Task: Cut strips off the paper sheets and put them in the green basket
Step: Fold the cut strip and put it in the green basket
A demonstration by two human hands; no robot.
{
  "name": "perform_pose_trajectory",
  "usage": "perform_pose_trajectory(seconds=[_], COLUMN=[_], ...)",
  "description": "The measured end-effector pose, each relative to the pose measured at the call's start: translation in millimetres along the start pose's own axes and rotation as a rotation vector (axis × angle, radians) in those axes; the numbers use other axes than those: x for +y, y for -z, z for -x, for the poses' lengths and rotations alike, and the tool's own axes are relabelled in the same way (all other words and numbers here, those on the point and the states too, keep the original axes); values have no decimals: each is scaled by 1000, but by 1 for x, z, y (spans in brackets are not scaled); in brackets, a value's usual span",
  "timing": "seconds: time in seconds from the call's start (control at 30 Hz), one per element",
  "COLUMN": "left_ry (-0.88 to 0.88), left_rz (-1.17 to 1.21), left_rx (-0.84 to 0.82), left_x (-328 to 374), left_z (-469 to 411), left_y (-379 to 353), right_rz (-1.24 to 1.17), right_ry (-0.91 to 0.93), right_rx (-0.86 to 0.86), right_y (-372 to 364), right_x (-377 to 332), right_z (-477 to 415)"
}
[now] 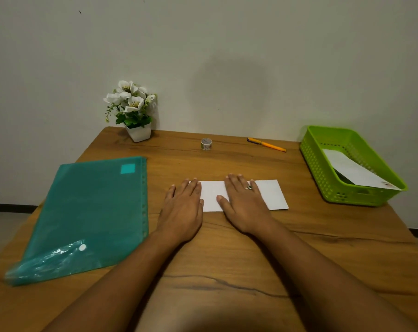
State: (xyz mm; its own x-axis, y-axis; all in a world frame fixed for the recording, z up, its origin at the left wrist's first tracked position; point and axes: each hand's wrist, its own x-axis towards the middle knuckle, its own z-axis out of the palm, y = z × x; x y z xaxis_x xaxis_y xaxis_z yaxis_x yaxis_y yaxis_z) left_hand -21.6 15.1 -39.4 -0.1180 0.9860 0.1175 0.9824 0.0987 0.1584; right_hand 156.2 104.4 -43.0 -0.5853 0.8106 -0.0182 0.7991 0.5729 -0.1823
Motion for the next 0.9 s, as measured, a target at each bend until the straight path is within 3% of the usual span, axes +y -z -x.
perform_pose_trajectory(seconds=[0.23, 0.5, 0.9], left_ry=[-1, -33, 61], left_rz=[10, -59, -83], left_rx=[-11, -121, -143], left_x=[0, -1, 1], left_z=[0, -14, -32], left_y=[-1, -7, -12], right_rz=[62, 80, 72], right_ry=[-187, -200, -239], right_rx=[6, 9, 14], right_y=[5, 6, 7], right_x=[52, 51, 50], right_z=[14, 15, 15])
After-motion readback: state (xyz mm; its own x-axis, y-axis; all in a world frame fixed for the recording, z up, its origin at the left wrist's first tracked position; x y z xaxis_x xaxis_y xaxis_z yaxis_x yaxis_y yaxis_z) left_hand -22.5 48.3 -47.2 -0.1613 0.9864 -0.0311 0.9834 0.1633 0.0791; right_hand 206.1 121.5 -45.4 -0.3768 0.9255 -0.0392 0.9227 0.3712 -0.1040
